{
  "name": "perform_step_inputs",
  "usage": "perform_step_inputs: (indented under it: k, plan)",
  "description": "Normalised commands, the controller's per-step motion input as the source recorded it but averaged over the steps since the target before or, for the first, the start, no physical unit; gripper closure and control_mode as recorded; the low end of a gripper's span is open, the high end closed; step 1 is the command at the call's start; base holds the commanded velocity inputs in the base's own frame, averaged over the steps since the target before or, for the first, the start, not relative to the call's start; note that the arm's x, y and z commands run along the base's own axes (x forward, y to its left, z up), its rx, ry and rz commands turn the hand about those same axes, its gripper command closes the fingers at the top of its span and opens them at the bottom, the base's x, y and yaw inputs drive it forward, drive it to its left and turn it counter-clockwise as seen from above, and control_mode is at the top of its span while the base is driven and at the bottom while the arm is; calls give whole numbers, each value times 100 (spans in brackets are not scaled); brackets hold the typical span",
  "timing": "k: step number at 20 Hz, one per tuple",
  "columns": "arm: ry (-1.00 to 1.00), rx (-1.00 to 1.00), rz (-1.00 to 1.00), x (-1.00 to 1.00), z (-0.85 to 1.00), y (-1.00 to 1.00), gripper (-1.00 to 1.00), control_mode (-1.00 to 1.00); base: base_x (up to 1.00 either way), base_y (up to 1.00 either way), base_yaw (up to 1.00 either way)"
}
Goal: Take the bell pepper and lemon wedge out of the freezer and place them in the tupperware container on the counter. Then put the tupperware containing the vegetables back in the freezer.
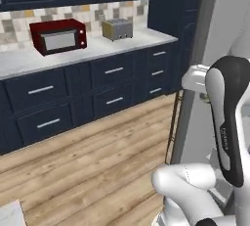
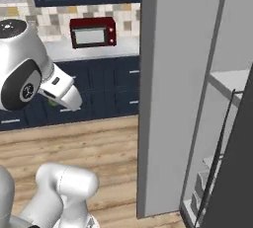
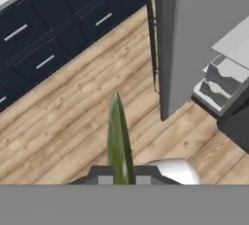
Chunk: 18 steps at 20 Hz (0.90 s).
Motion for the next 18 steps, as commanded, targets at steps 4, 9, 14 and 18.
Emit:
perform_step_inputs:
  k: [4, 9, 14, 18]
  plan:
    - [0, 0, 0, 0, 0, 0, 100, 100, 36, 0, 75]
    - [0, 0, 0, 0, 0, 0, 100, 100, 100, 7, 53]
    - [0, 0, 0, 0, 0, 0, 100, 100, 100, 7, 42]
    - [0, 0, 0, 0, 0, 0, 100, 100, 100, 14, 40]
